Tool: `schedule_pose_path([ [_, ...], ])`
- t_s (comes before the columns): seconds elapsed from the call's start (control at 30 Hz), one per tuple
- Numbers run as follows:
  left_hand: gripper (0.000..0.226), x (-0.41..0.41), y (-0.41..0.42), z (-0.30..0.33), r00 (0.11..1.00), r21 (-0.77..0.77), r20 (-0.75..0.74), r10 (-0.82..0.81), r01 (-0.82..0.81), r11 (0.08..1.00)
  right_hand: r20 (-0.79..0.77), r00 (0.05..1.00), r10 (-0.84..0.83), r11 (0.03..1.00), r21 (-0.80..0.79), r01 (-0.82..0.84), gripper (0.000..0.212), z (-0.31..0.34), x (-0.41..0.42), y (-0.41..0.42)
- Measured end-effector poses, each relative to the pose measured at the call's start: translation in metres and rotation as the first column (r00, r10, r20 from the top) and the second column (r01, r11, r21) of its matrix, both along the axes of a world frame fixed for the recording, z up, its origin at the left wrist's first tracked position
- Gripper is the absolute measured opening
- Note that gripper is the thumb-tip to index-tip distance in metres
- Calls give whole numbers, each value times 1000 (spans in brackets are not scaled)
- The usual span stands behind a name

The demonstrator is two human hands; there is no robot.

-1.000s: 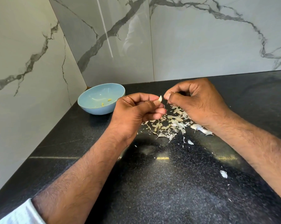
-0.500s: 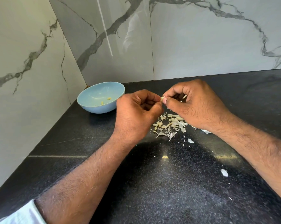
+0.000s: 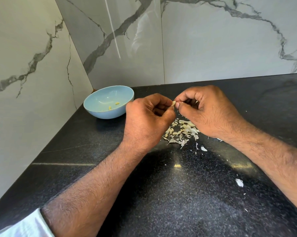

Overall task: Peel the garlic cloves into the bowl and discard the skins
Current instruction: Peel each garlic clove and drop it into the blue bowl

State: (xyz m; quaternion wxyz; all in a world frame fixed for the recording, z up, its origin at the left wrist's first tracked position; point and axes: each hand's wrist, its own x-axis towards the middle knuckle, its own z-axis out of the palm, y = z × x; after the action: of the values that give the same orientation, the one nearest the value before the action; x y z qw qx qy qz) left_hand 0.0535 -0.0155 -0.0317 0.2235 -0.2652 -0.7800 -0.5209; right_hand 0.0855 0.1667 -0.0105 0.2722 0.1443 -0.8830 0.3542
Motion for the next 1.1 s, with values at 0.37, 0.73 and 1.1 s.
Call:
schedule_pose_path([
  [0.37,10,-1,-6,7,806,407,431,-405,226,885,-7,1000,6,999,-36,-6,8,2,0,5],
  [0.73,16,0,-7,19,573,677,551,-607,119,726,104,994,28,954,-299,4,11,13,1,11],
  [1.1,19,0,-5,8,744,500,474,-471,213,839,62,998,-2,998,-65,6,6,12,4,6],
])
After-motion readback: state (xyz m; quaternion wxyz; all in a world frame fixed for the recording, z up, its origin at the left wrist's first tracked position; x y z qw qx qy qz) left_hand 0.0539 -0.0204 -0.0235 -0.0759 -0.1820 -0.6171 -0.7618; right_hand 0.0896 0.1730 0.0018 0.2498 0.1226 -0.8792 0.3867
